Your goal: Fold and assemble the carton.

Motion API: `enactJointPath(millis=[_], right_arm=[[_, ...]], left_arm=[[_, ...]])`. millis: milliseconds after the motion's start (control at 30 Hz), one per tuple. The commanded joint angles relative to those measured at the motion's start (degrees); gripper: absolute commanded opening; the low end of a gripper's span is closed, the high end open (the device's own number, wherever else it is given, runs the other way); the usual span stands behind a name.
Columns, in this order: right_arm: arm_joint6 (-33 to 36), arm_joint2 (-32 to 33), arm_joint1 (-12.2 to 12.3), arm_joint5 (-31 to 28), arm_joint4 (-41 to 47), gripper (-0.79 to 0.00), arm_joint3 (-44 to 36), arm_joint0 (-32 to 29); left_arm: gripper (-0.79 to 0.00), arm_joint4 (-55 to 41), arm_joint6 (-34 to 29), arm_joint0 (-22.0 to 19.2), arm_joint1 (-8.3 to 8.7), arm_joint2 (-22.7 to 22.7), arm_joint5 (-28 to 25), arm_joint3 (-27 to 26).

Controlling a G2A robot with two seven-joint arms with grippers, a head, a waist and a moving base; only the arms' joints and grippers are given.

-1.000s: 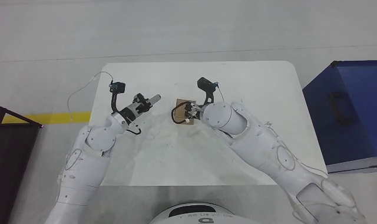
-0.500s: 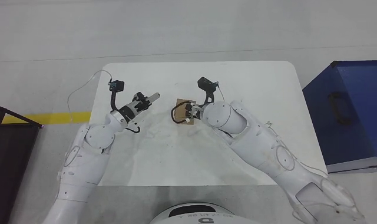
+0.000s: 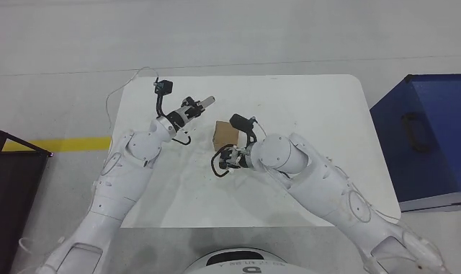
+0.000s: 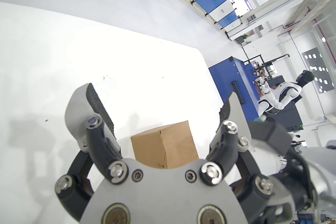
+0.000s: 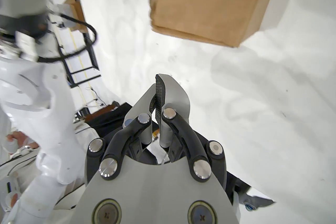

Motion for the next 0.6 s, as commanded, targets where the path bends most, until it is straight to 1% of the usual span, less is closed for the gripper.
enactJointPath(millis=[0,67,133,167,267,400,500,567], right_arm=[[0.1,-0.4,-0.1,0.0,0.2,-0.785,1.1,0.1],[-1.9,-0.2,-0.3,0.6,0.3,-0.785,2.3,0.3],[-5.5,0.7,-0.6,1.2,0.9,-0.785,3.4,0.2],[-7.5,1.0,-0.8,1.6,1.2,-0.785,3.8,0.0],[-9.9,1.2,-1.2,1.5,2.5,-0.785,4.6,-0.3],[-10.4,1.4,-1.2,1.5,2.9,-0.785,4.5,-0.5],[-8.0,0.9,-1.0,1.4,2.2,-0.785,4.2,-0.4],[-8.0,1.1,-0.9,1.5,1.9,-0.785,4.4,-0.1]], left_arm=[[0.000,0.1,-0.2,-2.4,-0.60,2.1,-0.4,2.5],[0.000,0.1,-0.1,-4.3,-1.21,4.0,-0.8,4.6],[0.000,-0.3,0.0,-5.7,-1.70,5.2,-1.4,6.2],[0.000,-0.3,0.1,-6.1,-1.88,5.7,-1.6,6.8],[0.000,-0.4,0.0,-7.0,-2.23,6.4,-2.3,8.5],[0.000,-0.6,-0.2,-7.8,-2.41,6.5,-2.9,10.3],[0.000,-0.8,-0.3,-8.0,-2.48,6.4,-3.2,11.0],[0.000,-0.8,-0.5,-8.0,-2.51,6.3,-3.4,11.2]])
